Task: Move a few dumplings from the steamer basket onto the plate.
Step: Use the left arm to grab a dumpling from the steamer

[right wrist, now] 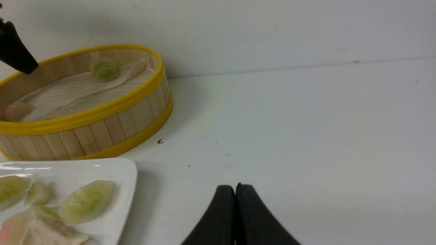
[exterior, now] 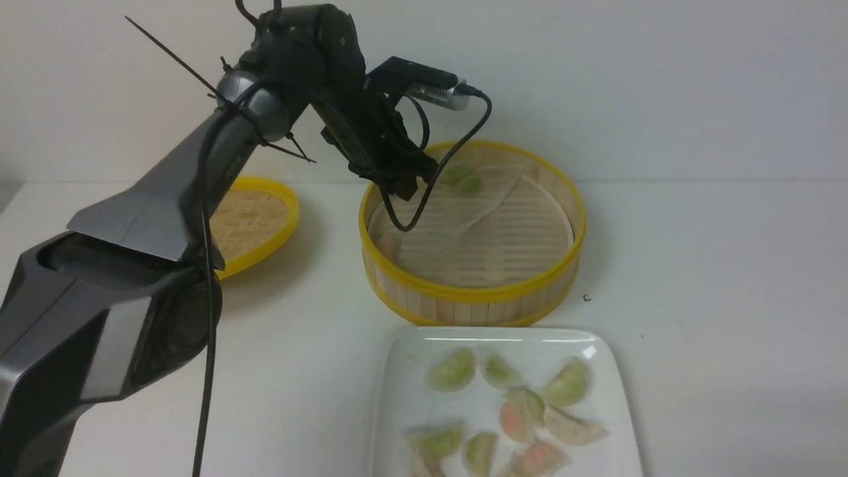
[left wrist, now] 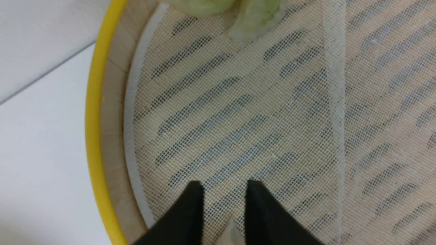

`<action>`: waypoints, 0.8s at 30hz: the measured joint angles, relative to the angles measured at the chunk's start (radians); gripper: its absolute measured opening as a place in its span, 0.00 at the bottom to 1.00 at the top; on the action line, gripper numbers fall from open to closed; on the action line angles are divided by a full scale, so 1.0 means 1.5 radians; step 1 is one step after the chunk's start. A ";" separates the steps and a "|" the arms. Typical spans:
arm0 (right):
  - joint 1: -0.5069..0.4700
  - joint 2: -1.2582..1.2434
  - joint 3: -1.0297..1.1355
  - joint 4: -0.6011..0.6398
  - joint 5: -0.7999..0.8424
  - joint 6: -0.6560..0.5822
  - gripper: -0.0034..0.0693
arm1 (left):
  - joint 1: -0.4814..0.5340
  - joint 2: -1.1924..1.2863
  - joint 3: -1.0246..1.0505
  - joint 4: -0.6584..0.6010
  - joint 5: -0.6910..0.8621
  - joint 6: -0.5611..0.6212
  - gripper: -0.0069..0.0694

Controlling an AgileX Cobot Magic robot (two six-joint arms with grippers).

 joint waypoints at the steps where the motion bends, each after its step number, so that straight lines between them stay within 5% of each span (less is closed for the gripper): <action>1: 0.000 0.000 0.000 0.000 0.000 0.000 0.03 | -0.001 0.003 0.000 0.001 0.000 -0.001 0.41; 9: 0.000 0.000 0.000 0.000 0.000 0.002 0.03 | -0.028 0.022 0.001 0.050 0.000 -0.071 0.68; 24: 0.000 0.000 0.000 0.000 0.000 0.002 0.03 | -0.049 0.004 0.095 0.097 -0.003 -0.117 0.69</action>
